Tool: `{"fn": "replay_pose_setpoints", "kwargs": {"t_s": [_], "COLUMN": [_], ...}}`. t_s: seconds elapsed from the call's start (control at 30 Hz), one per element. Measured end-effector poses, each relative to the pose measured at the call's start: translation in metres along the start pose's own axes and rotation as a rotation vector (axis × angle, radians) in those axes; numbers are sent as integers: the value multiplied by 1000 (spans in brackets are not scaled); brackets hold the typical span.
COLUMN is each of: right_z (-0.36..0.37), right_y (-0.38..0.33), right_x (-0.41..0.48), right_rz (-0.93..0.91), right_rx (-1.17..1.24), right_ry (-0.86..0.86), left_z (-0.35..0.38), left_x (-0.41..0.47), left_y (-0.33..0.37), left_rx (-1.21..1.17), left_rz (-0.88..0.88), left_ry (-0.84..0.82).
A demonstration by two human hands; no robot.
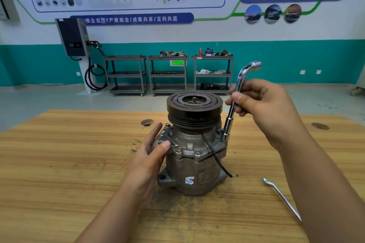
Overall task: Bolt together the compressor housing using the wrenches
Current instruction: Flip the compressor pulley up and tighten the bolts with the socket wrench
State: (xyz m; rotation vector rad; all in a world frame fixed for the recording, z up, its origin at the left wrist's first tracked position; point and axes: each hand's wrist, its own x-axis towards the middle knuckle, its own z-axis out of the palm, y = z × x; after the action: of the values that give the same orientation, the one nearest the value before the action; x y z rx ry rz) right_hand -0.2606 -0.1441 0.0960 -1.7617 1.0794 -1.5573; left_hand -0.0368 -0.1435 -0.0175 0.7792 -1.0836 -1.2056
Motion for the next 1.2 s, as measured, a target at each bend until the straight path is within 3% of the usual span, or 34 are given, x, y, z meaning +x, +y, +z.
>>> {"fn": "replay_pose_setpoints", "kwargs": {"t_s": [0.27,0.5,0.63,0.83,1.2], "right_z": [12,-18,-16,-7,-1], "right_y": [-2,-12,0,0,-3], "right_x": [-2,0,3,1,0], "right_rz": [-54,-86,-28,-23,-36], "right_rx": [-188,213,67,55,-66], "right_ry": [76,150,96,-37,-19], "left_z": [-2,-10,-8,-4,-1], "left_x": [2,10,12,4,2], "left_y": [-1,3,2,1,2], "left_rx": [-19,-117,-139,-202,-109], "left_rz": [10,-52,-68,-72,-65], "left_ry": [-26,-68,-84,22,-16]}}
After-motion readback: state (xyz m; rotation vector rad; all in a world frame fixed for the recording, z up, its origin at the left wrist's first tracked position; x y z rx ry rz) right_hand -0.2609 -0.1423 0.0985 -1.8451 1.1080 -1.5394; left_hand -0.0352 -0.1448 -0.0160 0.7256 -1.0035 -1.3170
